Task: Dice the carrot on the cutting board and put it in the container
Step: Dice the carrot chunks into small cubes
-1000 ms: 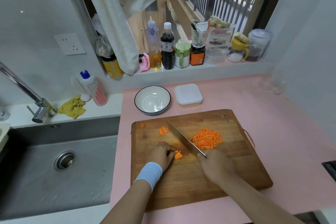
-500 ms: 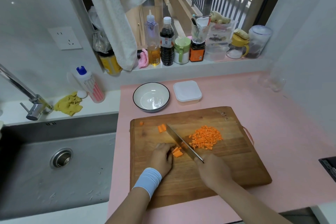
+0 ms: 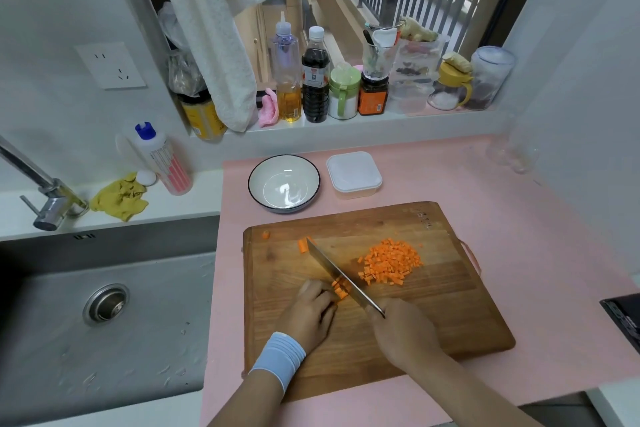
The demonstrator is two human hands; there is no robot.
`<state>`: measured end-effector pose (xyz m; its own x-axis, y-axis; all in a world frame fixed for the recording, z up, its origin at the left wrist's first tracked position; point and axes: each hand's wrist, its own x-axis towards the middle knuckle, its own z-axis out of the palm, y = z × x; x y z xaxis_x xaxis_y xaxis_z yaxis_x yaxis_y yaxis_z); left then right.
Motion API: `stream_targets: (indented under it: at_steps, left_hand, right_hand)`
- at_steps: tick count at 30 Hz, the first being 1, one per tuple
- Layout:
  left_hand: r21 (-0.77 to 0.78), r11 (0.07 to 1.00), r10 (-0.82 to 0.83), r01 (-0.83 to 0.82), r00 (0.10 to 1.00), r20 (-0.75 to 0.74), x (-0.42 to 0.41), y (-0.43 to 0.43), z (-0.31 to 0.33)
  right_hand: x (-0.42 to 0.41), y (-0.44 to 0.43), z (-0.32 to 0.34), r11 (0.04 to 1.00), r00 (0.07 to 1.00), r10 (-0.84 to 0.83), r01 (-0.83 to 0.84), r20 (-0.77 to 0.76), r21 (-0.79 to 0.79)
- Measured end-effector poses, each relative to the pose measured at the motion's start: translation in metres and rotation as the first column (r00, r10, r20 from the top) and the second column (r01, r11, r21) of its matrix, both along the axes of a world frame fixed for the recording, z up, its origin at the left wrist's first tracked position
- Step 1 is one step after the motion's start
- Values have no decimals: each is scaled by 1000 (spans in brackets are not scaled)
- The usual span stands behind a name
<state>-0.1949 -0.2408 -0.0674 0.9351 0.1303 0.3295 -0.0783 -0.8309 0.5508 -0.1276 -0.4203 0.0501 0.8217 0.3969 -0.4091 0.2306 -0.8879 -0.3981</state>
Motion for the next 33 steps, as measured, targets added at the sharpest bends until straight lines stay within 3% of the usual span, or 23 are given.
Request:
stream_targets:
  at_steps: [11, 20, 33]
  left_hand:
    - [34, 999, -38, 37, 999, 38, 3, 5, -8]
    - [70, 997, -21, 13, 994, 111, 6, 0, -4]
    - [32, 999, -22, 19, 995, 101, 7, 0, -4]
  right_hand:
    - [-5, 2, 0, 1000, 1000, 19, -19, 11, 10]
    - [-22, 6, 4, 991, 972, 128, -119, 195, -61]
    - [-13, 12, -4, 998, 998, 46, -44, 37, -52]
